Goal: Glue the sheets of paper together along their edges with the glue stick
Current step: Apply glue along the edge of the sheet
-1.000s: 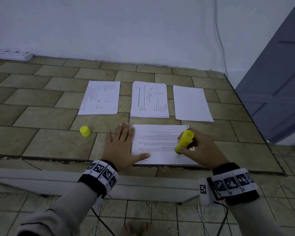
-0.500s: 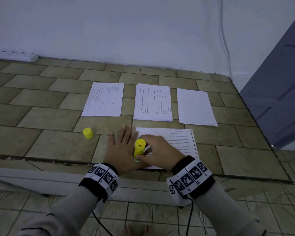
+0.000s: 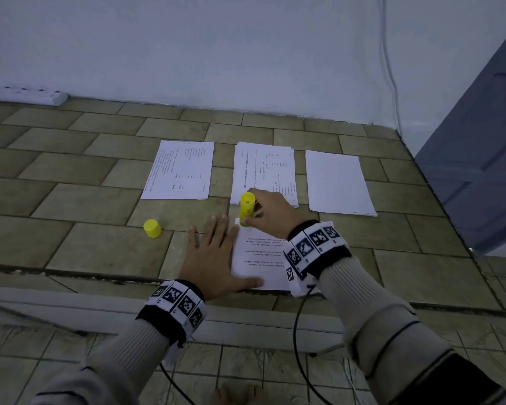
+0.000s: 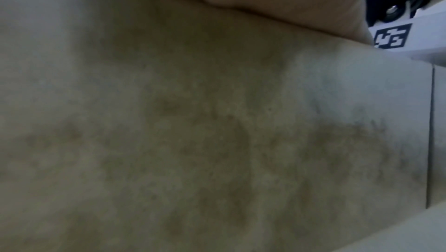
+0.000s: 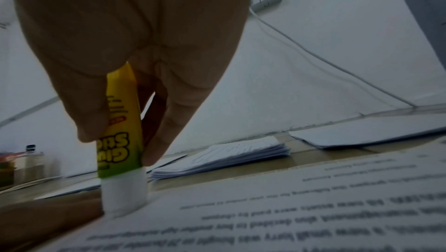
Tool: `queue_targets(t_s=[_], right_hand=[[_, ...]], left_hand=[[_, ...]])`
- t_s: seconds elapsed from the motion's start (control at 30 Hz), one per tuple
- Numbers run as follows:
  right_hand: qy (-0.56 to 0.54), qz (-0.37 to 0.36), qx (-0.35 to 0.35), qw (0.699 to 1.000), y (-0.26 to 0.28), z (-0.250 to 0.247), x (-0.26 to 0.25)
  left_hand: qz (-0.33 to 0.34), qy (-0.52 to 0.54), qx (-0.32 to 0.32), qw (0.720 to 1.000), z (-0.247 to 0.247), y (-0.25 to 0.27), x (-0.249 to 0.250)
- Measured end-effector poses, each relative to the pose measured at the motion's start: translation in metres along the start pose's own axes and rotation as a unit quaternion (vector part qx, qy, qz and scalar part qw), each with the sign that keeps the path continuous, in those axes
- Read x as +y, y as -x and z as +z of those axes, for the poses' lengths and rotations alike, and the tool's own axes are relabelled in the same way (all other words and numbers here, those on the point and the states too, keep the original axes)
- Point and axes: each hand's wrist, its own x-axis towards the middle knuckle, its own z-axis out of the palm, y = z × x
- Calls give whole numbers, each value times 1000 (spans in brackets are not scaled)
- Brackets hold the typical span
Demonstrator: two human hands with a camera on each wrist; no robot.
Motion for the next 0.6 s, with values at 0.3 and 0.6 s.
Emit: queue_targets(t_s=[0.3, 0.6], right_hand=[[-95, 18, 19, 995, 49, -19, 17], [-123, -2, -31, 992, 111, -18, 22]], left_hand=[[3, 5, 9, 1000, 3, 0, -2], [-6, 13, 11, 1000, 1, 1, 1]])
